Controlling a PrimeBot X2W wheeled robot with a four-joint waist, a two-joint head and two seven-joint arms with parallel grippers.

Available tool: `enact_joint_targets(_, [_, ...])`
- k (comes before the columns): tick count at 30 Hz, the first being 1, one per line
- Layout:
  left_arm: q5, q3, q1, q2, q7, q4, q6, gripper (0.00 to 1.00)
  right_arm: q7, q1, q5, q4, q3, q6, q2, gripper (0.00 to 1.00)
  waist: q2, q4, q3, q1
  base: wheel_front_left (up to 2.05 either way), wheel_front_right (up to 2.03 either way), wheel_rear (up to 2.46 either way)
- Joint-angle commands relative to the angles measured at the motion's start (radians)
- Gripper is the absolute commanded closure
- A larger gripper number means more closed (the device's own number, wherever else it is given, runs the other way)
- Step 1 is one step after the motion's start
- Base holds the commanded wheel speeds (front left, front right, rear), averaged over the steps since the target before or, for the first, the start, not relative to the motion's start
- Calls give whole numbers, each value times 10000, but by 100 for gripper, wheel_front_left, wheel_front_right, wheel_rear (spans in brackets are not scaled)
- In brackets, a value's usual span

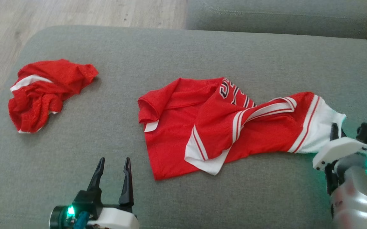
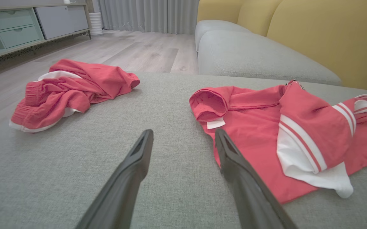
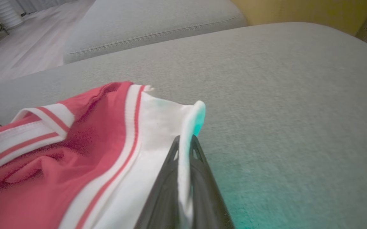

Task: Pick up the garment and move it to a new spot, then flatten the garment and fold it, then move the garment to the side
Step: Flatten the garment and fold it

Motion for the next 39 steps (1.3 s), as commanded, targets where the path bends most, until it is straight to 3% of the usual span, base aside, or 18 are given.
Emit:
enact_joint_targets(1, [-109, 381, -283, 135, -151, -212, 68, 0, -170, -120, -77, -253, 180, 65, -18, 100, 0, -106, -86, 0, 0, 0, 0])
enact_joint_targets(7, [-155, 389, -198, 150, -168, -214, 69, 0, -361, 406, -297, -166, -277, 65, -18, 99, 0, -422, -228, 0, 0, 0, 0])
enact_joint_targets(8, [-162, 393, -193, 151, -171, -209, 70, 0, -378, 486, -410, -180, -353, 65, -18, 84, 0, -466, -244, 0, 0, 0, 0])
enact_joint_targets(9, [-166, 388, -191, 149, -173, -205, 67, 0, -411, 555, -514, -216, -441, 65, -18, 63, 0, -498, -261, 0, 0, 0, 0])
enact_joint_targets(10, [-173, 386, -187, 144, -175, -199, 68, 0, -456, 615, -621, -253, -504, 65, -18, 7, 0, -532, -282, 0, 0, 0, 0])
enact_joint_targets(11, [-180, 384, -181, 138, -176, -188, 70, 0, -482, 676, -728, -251, -541, 65, -18, 0, 0, -565, -313, 0, 0, 0, 0])
enact_joint_targets(20, [-251, 323, -139, 51, -195, -48, 16, 0, -916, 651, -263, -689, 567, 65, -18, 0, 0, -583, -665, 0, 0, 0, 0])
enact_joint_targets(31, [-275, 282, -93, 14, -220, -22, -26, 0, -613, 2124, 3714, -2644, 6354, 65, -18, 0, 0, -26, -859, 0, 0, 0, 0])
enact_joint_targets(39, [-266, 282, -94, 40, -230, -44, -13, 0, 526, 3403, 4937, -4709, 8361, 65, -18, 0, 0, 521, -749, 0, 0, 0, 0])
